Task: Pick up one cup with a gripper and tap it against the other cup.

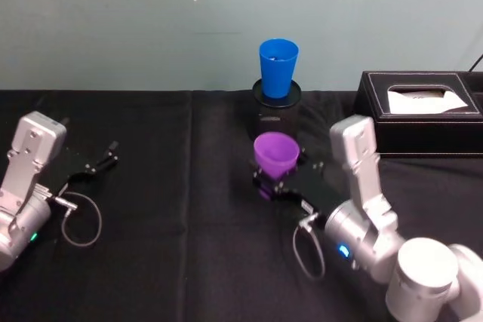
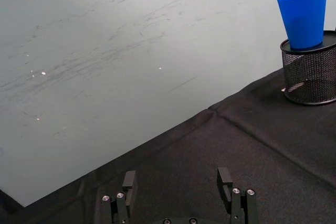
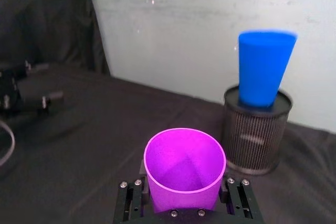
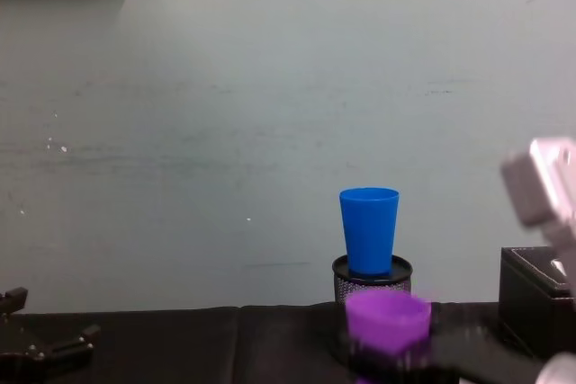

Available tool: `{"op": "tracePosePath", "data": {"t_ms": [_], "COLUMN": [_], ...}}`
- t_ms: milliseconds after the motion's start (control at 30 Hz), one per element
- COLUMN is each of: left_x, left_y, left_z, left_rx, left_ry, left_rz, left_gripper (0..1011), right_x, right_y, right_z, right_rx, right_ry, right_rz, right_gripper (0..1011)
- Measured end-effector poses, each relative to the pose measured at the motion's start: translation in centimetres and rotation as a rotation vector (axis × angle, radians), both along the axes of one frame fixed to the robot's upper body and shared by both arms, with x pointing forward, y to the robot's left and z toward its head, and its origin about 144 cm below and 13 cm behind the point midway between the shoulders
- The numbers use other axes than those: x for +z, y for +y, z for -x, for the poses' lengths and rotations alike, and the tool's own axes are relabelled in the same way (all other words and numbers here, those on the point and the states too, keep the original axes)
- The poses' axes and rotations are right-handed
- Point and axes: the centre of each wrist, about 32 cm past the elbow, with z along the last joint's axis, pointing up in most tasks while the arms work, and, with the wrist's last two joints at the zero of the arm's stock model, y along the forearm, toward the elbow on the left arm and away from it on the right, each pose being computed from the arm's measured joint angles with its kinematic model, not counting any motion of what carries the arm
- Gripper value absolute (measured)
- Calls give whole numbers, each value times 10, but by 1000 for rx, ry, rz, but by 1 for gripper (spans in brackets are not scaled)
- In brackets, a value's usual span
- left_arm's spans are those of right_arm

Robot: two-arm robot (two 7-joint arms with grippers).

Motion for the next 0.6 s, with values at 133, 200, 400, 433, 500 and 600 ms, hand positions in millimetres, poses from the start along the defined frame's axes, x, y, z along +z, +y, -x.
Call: {"op": "tracePosePath", "data": {"t_ms": [133,200,400,433,500,600], "left_x": [0,0,0,0,0,0], "left_y": [0,0,0,0,0,0], "left_z": [0,0,0,0,0,0], "left_rx": [0,0,0,0,0,0], "left_ry": [0,0,0,0,0,0], "left_rz": [0,0,0,0,0,0], "left_gripper": [1000,1000,1000,1000,1000,1000], "right_x": [-15,-22,-27,-26,-25,-17], "right_y": [4,5,6,6,5,4], "right_z": [5,6,5,5,6,8], "right_rx": [-4,-5,-19,-22,-22,-25], "right_ry": [10,25,46,48,45,28], "right_rz": [35,49,45,41,36,20], "right_gripper": [715,715,775,820,862,941]}}
